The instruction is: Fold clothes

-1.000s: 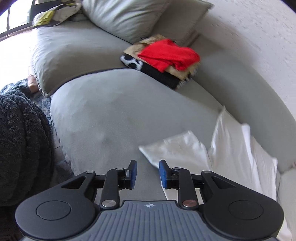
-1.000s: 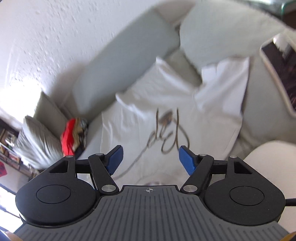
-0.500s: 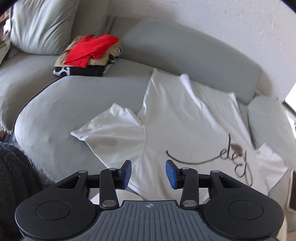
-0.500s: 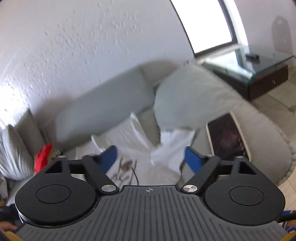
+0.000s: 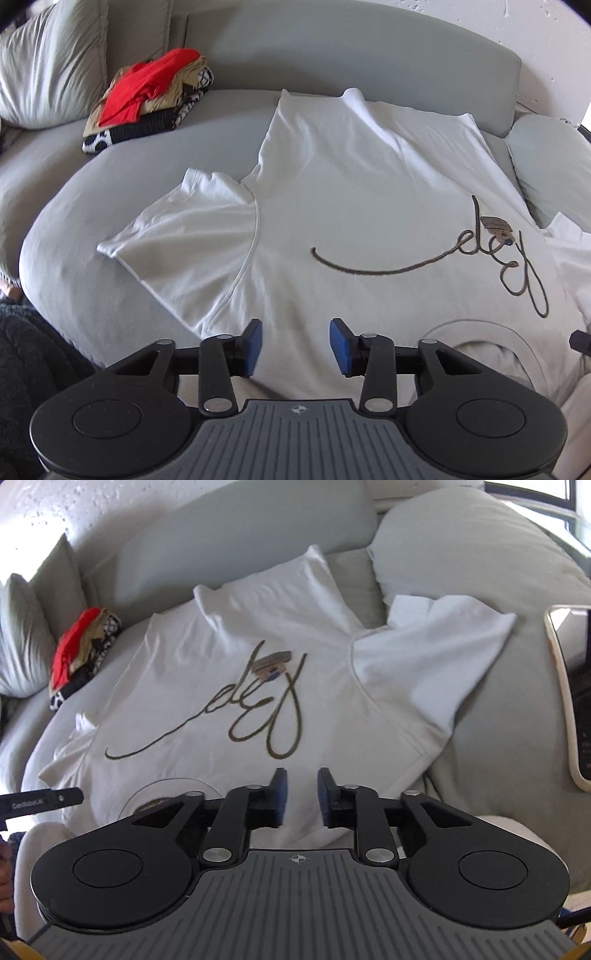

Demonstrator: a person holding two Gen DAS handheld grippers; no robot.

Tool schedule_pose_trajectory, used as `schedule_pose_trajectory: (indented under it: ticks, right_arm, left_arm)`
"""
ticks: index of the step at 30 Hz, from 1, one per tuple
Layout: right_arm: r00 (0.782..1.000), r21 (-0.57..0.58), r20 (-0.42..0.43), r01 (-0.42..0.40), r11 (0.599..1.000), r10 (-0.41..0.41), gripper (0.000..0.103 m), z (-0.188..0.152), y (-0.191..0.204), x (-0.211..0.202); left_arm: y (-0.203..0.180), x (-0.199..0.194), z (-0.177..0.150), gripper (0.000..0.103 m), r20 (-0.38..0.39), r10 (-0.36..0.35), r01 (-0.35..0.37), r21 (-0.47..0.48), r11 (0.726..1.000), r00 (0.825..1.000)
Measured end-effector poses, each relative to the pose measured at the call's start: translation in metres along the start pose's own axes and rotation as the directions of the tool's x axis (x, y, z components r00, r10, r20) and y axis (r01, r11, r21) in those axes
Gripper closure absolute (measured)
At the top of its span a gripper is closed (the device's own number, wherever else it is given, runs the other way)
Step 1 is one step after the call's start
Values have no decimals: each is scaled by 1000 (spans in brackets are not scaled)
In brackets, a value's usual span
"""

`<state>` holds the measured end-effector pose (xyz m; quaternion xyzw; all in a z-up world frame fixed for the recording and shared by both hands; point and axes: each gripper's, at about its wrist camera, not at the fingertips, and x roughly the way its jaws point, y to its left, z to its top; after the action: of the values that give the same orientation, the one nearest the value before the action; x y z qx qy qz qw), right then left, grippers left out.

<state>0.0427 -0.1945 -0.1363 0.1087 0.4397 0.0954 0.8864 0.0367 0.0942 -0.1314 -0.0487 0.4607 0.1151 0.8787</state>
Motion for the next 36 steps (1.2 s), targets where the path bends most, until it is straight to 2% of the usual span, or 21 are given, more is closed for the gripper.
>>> schedule_pose_trajectory:
  ticks: [4, 9, 14, 15, 17, 18, 19, 22, 24, 31, 34, 36]
  right_arm:
    - [998, -51, -54, 15, 999, -18, 44, 0, 11, 15]
    - [996, -164, -65, 51, 985, -63, 44, -16, 20, 17]
    - [992, -123, -104, 54, 991, -67, 44, -19, 14, 8]
    - [991, -115, -114, 59, 992, -72, 44, -21, 14, 5]
    - [989, -74, -132, 62, 995, -72, 51, -26, 12, -1]
    - [990, -46, -128, 57, 997, -63, 61, -29, 11, -5]
    - [992, -29, -114, 58, 998, -61, 67, -32, 11, -11]
    - [998, -41, -40, 50, 998, -52, 73, -32, 15, -22]
    - [998, -57, -22, 49, 997, -50, 71, -28, 19, -23]
    - [993, -75, -103, 45, 996, -53, 70, -32, 23, -7]
    - [988, -70, -145, 39, 997, -49, 67, -33, 23, -2]
    - [984, -36, -175, 24, 999, -30, 67, -36, 20, -4]
  left_arm:
    - [-16, 19, 0, 69, -48, 4, -2, 46, 999, 999]
    - [-28, 16, -10, 69, -25, 38, -35, 109, 993, 999]
    - [-26, 12, -18, 69, -61, 24, -18, 91, 996, 998]
    - [-27, 10, -21, 69, -73, 27, -20, 102, 995, 997]
    - [-30, 5, -27, 68, -98, 41, -28, 134, 991, 994]
    - [-31, 2, -30, 68, -114, 49, -31, 156, 987, 992]
    - [-32, -2, -33, 68, -117, 50, -30, 171, 985, 992]
    - [-32, -12, -39, 68, -82, 28, -13, 172, 985, 996]
    - [-32, -12, -36, 67, -67, 4, 7, 153, 988, 998]
    - [-42, 2, -37, 66, -87, 17, 1, 202, 979, 996]
    - [-41, 1, -39, 66, -112, 23, 0, 203, 979, 993]
    - [-41, 1, -43, 66, -163, 20, 15, 207, 978, 986]
